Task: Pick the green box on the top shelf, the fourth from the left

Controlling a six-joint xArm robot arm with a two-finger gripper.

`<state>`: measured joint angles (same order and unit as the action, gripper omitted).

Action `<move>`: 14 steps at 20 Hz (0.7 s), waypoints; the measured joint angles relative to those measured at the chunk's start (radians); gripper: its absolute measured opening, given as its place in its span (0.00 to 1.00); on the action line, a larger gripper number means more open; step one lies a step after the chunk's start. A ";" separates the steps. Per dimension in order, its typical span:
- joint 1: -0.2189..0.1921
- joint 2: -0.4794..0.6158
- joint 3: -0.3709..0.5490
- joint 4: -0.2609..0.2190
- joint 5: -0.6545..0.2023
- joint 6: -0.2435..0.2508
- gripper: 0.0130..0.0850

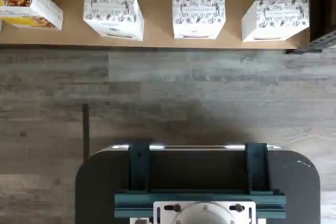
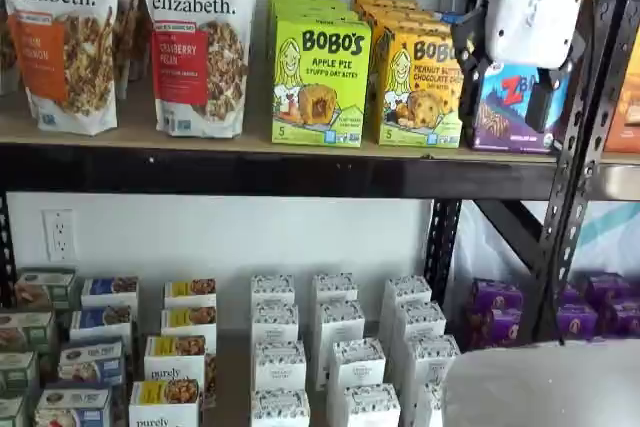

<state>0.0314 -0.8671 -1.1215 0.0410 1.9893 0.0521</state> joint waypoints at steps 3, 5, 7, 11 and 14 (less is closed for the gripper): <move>-0.079 -0.008 0.008 0.085 -0.007 -0.042 1.00; -0.079 -0.009 0.010 0.090 -0.011 -0.044 1.00; -0.067 -0.009 0.010 0.079 -0.016 -0.037 1.00; -0.012 -0.015 0.022 0.039 -0.048 0.000 1.00; 0.030 -0.015 0.033 0.022 -0.076 0.034 1.00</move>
<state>0.0612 -0.8819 -1.0884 0.0631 1.9136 0.0865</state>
